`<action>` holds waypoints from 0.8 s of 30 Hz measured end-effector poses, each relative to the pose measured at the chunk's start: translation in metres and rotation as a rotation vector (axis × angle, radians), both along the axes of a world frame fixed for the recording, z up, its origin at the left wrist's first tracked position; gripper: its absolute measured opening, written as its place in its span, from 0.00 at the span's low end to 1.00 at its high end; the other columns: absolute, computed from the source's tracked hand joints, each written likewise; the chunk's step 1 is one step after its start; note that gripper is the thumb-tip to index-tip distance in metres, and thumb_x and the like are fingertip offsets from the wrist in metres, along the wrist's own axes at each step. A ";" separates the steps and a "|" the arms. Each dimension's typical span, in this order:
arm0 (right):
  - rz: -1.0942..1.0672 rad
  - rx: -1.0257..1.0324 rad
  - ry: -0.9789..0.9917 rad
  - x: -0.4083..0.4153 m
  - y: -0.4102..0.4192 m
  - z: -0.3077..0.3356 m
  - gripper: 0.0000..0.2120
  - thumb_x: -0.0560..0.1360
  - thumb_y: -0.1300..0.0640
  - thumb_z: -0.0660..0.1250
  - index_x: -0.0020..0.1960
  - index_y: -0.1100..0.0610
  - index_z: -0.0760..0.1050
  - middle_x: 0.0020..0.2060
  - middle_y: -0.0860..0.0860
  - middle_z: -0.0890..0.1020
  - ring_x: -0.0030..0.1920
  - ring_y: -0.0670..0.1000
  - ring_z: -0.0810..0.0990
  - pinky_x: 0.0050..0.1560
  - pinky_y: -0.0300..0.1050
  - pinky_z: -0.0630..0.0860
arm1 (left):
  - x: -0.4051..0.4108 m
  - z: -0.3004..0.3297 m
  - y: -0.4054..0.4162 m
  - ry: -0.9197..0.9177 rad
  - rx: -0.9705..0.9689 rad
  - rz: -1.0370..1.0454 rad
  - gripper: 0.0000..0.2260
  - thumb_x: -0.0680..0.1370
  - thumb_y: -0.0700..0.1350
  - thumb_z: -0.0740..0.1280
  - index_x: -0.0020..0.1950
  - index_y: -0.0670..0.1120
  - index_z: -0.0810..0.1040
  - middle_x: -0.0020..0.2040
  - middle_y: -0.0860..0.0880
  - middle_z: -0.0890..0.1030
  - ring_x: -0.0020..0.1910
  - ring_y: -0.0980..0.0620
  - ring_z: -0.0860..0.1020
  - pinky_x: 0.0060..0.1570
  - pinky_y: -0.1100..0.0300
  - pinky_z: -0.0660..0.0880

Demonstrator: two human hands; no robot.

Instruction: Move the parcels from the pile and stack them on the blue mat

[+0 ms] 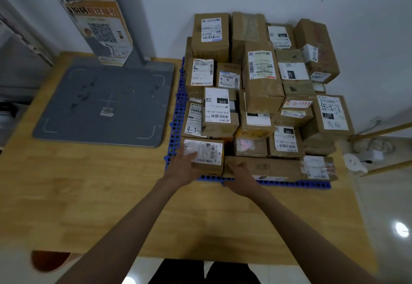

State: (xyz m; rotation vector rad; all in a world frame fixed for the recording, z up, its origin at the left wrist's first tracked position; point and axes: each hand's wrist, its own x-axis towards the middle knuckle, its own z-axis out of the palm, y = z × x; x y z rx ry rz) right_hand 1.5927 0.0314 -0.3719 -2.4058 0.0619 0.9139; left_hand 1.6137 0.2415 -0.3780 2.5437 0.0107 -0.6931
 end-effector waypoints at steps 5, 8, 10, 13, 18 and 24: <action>0.096 -0.069 -0.095 0.014 0.006 0.017 0.13 0.76 0.58 0.63 0.59 0.61 0.76 0.51 0.57 0.82 0.55 0.59 0.78 0.56 0.48 0.73 | 0.005 0.006 0.009 -0.008 -0.051 0.054 0.37 0.70 0.55 0.74 0.75 0.50 0.65 0.78 0.48 0.55 0.74 0.44 0.62 0.70 0.48 0.66; -0.019 -0.026 -0.126 0.025 0.007 0.027 0.15 0.78 0.57 0.63 0.64 0.61 0.73 0.51 0.59 0.82 0.51 0.58 0.81 0.46 0.46 0.75 | 0.013 0.013 0.017 -0.023 -0.109 0.129 0.38 0.68 0.56 0.75 0.74 0.48 0.65 0.73 0.46 0.61 0.68 0.42 0.68 0.66 0.47 0.70; -0.082 0.025 -0.155 0.032 0.008 0.033 0.21 0.77 0.60 0.65 0.69 0.61 0.68 0.55 0.59 0.80 0.51 0.54 0.79 0.44 0.42 0.72 | 0.022 0.016 0.021 -0.050 -0.144 0.148 0.35 0.69 0.50 0.75 0.72 0.48 0.65 0.69 0.45 0.65 0.66 0.43 0.71 0.63 0.51 0.72; -0.139 0.094 -0.240 0.044 0.014 0.039 0.17 0.76 0.60 0.67 0.65 0.59 0.73 0.56 0.55 0.78 0.55 0.50 0.77 0.44 0.37 0.71 | 0.040 0.023 0.027 -0.022 -0.192 0.178 0.41 0.70 0.48 0.75 0.78 0.51 0.57 0.72 0.46 0.64 0.69 0.45 0.69 0.60 0.58 0.68; -0.224 0.077 -0.462 0.063 0.026 0.056 0.11 0.74 0.58 0.68 0.55 0.53 0.71 0.54 0.49 0.71 0.51 0.49 0.73 0.44 0.36 0.69 | 0.065 0.031 0.027 0.035 -0.294 0.214 0.41 0.72 0.49 0.74 0.79 0.49 0.55 0.75 0.47 0.64 0.72 0.47 0.64 0.61 0.58 0.65; -0.074 -0.175 -0.626 0.070 0.033 0.072 0.24 0.73 0.59 0.67 0.67 0.51 0.67 0.68 0.54 0.61 0.69 0.57 0.61 0.63 0.49 0.69 | 0.064 0.026 0.021 0.121 -0.271 0.129 0.44 0.74 0.51 0.73 0.80 0.50 0.48 0.79 0.45 0.55 0.76 0.45 0.59 0.72 0.50 0.63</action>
